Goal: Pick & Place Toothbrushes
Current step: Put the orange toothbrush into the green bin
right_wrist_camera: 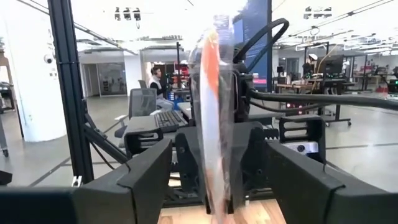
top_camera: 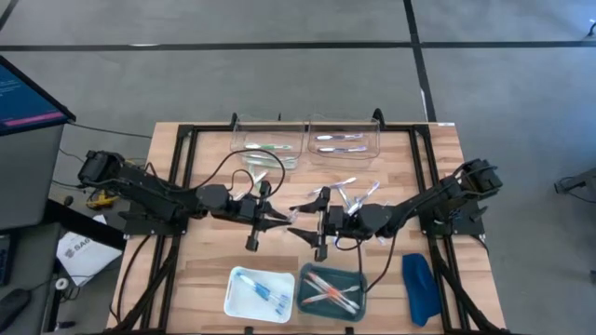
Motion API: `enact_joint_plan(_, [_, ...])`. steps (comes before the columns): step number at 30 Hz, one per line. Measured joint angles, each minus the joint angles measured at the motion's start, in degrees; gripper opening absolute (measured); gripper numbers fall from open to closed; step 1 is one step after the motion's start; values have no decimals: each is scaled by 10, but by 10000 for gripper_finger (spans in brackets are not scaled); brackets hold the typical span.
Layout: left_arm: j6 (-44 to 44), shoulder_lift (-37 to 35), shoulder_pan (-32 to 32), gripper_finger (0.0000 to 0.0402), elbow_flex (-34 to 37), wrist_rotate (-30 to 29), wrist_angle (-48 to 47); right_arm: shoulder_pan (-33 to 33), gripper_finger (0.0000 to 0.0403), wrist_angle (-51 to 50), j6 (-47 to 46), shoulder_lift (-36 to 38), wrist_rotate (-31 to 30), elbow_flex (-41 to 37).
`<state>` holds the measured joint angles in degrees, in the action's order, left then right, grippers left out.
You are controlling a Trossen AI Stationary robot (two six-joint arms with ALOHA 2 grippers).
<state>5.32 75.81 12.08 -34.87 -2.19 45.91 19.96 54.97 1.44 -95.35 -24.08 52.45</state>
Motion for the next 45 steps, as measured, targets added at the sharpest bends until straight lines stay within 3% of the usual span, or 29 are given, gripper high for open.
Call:
enact_joint_plan(7, [0, 0, 0, 6, 0, -9, -1, -2, 210, -2, 0, 0, 0, 0])
enact_joint_plan(20, [-8, 0, 0, 8, 0, -8, -8, -3, 20, -35, 3, 0, 0, 0])
enact_joint_plan(35, [-12, -4, 0, 65, 1, -7, -35, 3, 15, -41, 5, 0, -17, 0])
enact_joint_plan(45, [-12, -59, 3, 150, 0, -28, -112, 3, 15, -44, 6, 0, -17, 0])
